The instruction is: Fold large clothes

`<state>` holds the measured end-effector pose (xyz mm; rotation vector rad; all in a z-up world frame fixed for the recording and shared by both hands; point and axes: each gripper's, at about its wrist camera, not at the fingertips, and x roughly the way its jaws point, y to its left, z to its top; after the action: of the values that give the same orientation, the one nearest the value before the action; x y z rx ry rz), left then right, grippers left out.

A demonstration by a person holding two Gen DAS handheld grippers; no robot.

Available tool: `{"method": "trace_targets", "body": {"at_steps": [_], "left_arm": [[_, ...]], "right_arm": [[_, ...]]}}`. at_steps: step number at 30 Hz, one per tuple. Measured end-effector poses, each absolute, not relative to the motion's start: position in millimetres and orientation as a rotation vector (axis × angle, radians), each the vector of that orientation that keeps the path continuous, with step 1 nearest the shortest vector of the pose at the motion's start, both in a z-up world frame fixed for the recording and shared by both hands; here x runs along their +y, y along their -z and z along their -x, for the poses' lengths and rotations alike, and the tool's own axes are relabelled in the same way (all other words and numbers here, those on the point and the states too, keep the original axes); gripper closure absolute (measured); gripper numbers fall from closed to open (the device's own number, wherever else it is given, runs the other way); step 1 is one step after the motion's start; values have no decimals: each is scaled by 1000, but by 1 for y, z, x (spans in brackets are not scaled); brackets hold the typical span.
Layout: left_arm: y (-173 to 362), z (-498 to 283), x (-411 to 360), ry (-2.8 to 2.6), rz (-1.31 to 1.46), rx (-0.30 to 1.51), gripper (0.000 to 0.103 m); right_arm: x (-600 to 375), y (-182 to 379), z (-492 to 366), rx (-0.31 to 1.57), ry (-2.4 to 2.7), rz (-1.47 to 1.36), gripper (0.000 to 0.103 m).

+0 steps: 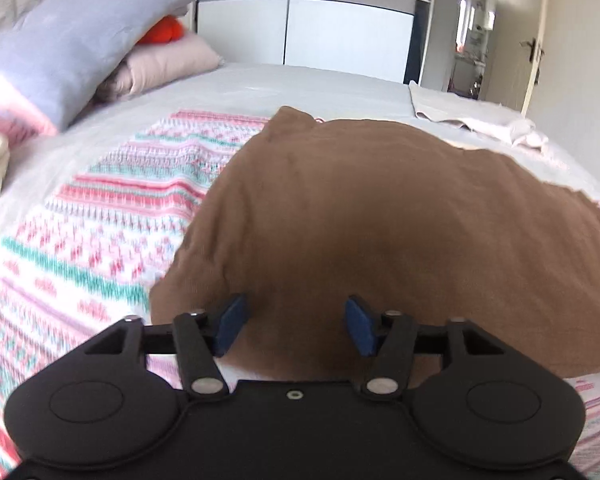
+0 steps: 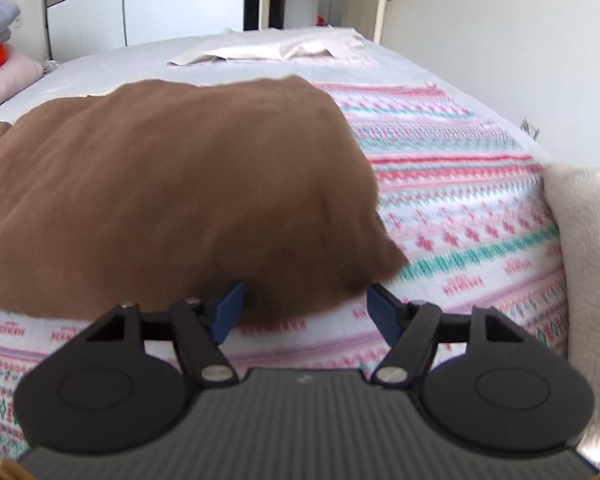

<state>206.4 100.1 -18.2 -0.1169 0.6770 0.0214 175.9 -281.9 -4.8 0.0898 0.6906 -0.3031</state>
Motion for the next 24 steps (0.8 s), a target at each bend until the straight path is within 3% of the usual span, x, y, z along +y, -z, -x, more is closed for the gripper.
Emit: {"method": "trace_targets", "body": {"at_steps": [3, 8, 12, 24], "left_arm": [[23, -192, 111, 21, 221, 710, 18], [31, -191, 126, 33, 420, 787, 2], [41, -188, 136, 64, 620, 807, 1], [72, -206, 162, 117, 1058, 634, 1]], "right_arm": [[-291, 0, -167, 689, 277, -196, 30], [-289, -4, -157, 675, 248, -217, 21], [-280, -4, -151, 667, 255, -159, 17], [-267, 1, -157, 679, 250, -123, 10]]}}
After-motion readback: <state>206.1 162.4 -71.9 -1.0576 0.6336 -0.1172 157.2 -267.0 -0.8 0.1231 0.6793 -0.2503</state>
